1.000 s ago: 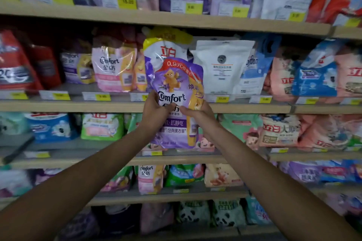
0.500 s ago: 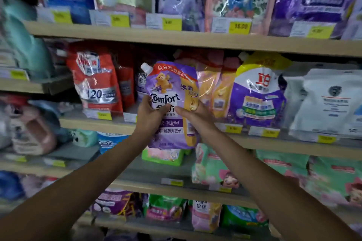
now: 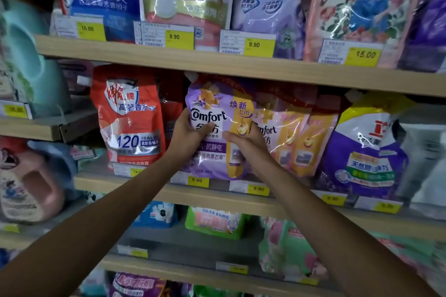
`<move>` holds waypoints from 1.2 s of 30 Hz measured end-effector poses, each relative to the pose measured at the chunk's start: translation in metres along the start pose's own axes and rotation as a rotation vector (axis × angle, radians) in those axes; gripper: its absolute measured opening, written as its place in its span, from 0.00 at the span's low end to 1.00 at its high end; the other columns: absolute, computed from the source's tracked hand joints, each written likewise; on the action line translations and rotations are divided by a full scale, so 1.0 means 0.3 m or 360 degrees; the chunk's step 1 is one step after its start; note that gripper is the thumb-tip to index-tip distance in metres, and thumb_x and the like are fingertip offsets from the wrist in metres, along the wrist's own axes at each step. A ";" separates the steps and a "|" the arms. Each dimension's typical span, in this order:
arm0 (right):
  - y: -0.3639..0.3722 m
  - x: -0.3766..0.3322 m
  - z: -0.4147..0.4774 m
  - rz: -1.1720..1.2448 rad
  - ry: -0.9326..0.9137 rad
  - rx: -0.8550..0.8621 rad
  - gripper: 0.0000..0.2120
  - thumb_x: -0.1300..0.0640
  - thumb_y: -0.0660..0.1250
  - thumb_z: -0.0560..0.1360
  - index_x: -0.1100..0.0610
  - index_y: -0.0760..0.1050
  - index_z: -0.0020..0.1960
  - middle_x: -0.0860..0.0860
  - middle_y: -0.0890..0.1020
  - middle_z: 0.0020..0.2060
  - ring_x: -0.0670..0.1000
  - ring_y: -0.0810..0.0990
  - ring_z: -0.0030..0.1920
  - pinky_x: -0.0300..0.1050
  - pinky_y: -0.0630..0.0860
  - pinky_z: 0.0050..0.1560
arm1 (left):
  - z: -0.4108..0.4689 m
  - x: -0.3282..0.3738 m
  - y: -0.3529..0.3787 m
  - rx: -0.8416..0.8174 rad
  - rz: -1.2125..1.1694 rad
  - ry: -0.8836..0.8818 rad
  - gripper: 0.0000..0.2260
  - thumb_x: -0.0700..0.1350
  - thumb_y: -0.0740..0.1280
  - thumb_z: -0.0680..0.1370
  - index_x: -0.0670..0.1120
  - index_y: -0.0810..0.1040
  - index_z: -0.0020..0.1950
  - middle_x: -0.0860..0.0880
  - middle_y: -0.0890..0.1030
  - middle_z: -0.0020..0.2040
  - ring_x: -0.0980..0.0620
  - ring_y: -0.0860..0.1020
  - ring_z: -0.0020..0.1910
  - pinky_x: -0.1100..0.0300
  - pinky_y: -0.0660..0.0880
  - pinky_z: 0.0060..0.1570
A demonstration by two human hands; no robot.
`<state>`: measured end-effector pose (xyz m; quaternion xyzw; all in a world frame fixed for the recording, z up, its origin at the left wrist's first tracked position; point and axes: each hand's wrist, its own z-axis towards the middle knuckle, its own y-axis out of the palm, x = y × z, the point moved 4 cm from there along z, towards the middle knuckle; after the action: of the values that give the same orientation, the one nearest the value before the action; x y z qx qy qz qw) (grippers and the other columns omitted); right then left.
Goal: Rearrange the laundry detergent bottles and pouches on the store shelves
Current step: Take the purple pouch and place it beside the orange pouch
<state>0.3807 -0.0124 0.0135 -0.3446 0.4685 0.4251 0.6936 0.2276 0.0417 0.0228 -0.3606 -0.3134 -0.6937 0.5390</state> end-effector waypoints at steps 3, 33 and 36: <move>0.025 0.023 0.060 -0.0021 -0.0009 0.0033 0.18 0.60 0.74 0.69 0.57 0.72 0.57 0.52 0.82 0.49 0.48 0.80 0.46 0.39 0.74 0.44 | 0.057 -0.048 -0.007 -0.0031 -0.0019 0.0003 0.14 0.35 0.71 0.73 0.51 0.74 0.52 0.52 0.83 0.47 0.60 0.82 0.42 0.68 0.77 0.40; 0.119 0.149 0.215 -0.0557 -0.0053 0.0125 0.19 0.58 0.71 0.71 0.60 0.69 0.58 0.57 0.79 0.55 0.56 0.78 0.54 0.49 0.75 0.55 | 0.125 -0.253 -0.045 0.0142 0.0620 -0.0313 0.29 0.41 0.73 0.71 0.41 0.65 0.68 0.42 0.75 0.64 0.43 0.73 0.64 0.55 0.71 0.59; 0.115 0.145 0.201 -0.0603 -0.0032 0.0036 0.18 0.57 0.71 0.71 0.61 0.70 0.58 0.57 0.79 0.55 0.57 0.78 0.55 0.51 0.76 0.55 | 0.094 -0.231 -0.031 0.0116 0.0804 -0.0231 0.35 0.41 0.75 0.69 0.40 0.61 0.72 0.38 0.69 0.67 0.40 0.68 0.67 0.51 0.67 0.64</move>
<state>0.3794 0.0658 -0.0107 -0.4146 0.3930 0.2849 0.7697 0.2342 0.1032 -0.0202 -0.4567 -0.2761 -0.4977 0.6838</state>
